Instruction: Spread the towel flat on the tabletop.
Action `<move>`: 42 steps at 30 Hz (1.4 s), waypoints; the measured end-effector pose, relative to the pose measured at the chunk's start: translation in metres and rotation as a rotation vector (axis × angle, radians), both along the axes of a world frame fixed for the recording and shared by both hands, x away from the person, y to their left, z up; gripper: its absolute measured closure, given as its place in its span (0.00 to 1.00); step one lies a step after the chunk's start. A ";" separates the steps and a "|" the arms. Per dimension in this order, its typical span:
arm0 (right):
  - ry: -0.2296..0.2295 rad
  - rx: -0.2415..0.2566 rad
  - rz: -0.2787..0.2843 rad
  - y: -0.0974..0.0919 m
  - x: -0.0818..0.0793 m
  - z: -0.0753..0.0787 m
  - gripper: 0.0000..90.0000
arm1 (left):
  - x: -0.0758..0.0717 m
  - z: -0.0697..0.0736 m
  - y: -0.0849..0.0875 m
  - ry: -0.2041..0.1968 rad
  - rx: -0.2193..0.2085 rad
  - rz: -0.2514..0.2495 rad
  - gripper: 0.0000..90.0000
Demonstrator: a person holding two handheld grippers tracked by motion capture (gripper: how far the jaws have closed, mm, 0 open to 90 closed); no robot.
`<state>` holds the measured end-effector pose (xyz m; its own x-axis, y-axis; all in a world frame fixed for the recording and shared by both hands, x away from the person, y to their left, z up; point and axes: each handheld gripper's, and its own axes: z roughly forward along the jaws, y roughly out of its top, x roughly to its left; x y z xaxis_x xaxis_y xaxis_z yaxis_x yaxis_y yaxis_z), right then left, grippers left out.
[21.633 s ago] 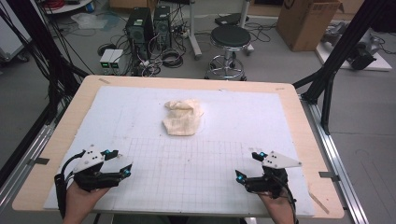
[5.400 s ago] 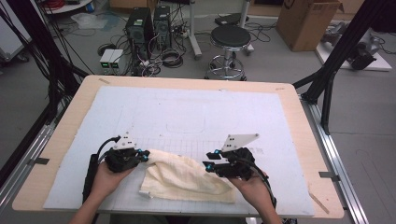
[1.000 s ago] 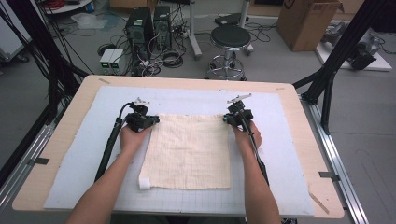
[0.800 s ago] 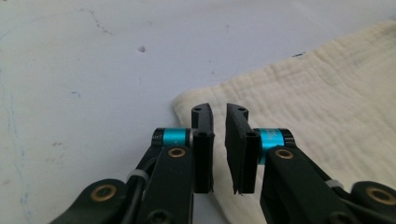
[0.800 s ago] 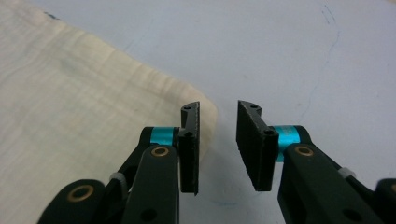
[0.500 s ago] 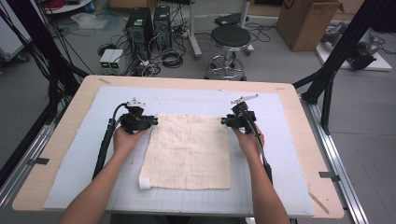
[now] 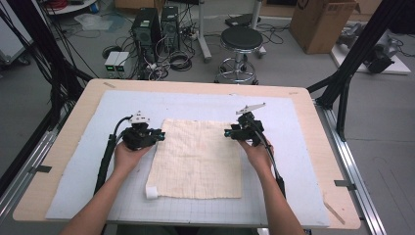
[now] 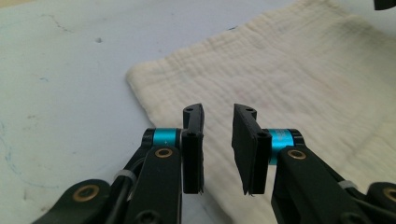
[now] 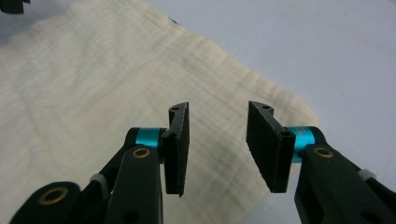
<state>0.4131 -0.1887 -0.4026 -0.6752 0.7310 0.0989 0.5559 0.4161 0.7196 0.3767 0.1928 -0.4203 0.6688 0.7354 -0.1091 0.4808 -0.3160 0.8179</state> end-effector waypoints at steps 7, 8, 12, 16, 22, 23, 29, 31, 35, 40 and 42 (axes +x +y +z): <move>-0.067 0.031 0.057 0.003 -0.034 0.013 0.62 | -0.058 0.007 0.010 -0.053 -0.027 -0.120 0.78; -0.061 0.039 0.063 0.003 -0.039 0.013 0.61 | -0.067 0.007 0.013 -0.063 -0.043 -0.131 0.77; -0.070 0.061 0.087 0.000 -0.063 0.008 0.58 | -0.100 0.002 0.023 -0.056 -0.068 -0.183 0.74; -0.063 0.065 0.125 0.000 -0.087 0.003 0.56 | -0.127 -0.004 0.031 -0.045 -0.058 -0.239 0.70; -0.060 0.065 0.181 0.002 -0.117 -0.005 0.55 | -0.147 -0.011 0.032 -0.026 0.001 -0.323 0.70; -0.063 0.061 0.185 0.002 -0.120 -0.006 0.55 | -0.146 -0.013 0.030 -0.015 0.022 -0.332 0.70; -0.061 0.066 0.182 0.001 -0.125 -0.011 0.54 | -0.134 -0.019 0.021 0.036 0.072 -0.339 0.81; -0.062 0.071 0.178 0.000 -0.125 -0.011 0.54 | -0.131 -0.017 0.018 0.049 0.081 -0.328 0.95; -0.070 0.080 0.172 -0.001 -0.123 -0.011 0.54 | -0.125 -0.005 0.016 0.057 0.062 -0.319 0.99; -0.075 0.073 0.172 -0.001 -0.123 -0.011 0.54 | -0.116 0.013 0.017 0.056 0.036 -0.271 0.99; -0.072 0.072 0.171 0.000 -0.123 -0.012 0.54 | -0.112 0.013 0.018 0.058 0.051 -0.248 0.99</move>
